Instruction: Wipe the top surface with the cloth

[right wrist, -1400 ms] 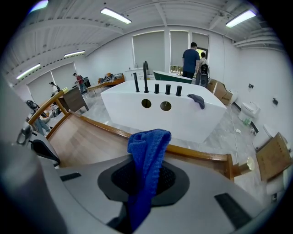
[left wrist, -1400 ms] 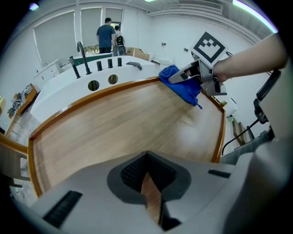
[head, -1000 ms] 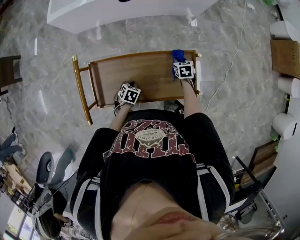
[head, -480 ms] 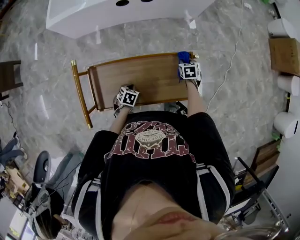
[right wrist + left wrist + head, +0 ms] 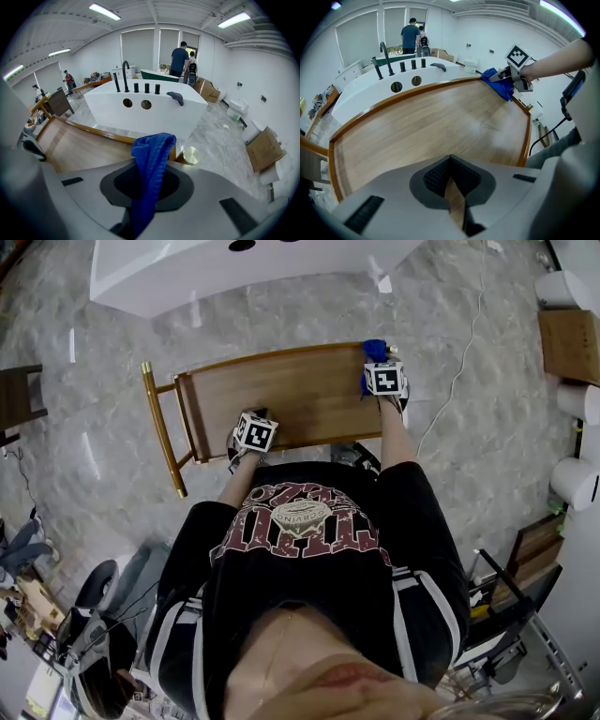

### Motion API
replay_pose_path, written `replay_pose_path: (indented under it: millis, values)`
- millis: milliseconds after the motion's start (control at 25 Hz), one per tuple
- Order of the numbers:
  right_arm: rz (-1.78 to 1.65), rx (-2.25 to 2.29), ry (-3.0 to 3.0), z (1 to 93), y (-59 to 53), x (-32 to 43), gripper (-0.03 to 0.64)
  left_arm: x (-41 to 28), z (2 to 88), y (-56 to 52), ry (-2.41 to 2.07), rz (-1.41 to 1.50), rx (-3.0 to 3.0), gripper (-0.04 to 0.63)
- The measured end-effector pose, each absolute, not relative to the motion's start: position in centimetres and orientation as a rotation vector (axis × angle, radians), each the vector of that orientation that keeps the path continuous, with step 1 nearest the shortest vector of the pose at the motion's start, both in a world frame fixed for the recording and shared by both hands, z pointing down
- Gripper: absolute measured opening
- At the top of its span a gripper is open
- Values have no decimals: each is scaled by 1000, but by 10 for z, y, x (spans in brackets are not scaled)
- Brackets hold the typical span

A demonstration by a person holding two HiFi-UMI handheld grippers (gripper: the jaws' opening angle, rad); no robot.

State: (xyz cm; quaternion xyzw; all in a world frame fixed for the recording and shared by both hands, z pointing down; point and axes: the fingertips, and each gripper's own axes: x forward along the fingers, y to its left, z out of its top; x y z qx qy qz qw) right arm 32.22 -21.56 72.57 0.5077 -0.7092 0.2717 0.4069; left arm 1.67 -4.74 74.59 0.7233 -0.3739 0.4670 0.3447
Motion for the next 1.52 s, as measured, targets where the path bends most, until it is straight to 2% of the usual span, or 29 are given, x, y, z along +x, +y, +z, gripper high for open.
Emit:
replay_pose_path:
  millis: [400, 760, 1120, 1520]
  values:
    - [817, 1329, -1893, 684, -168, 334, 57, 12, 747, -44, -945, 1204, 1907, 46]
    - [803, 1309, -1758, 712, -123, 363, 57, 23, 744, -43, -966, 1215, 1917, 48]
    - [654, 1191, -1724, 727, -127, 345, 57, 19, 745, -46, -997, 1191, 1911, 46]
    - [780, 1289, -1711, 730, -120, 342, 57, 23, 742, -43, -1002, 1171, 1926, 46]
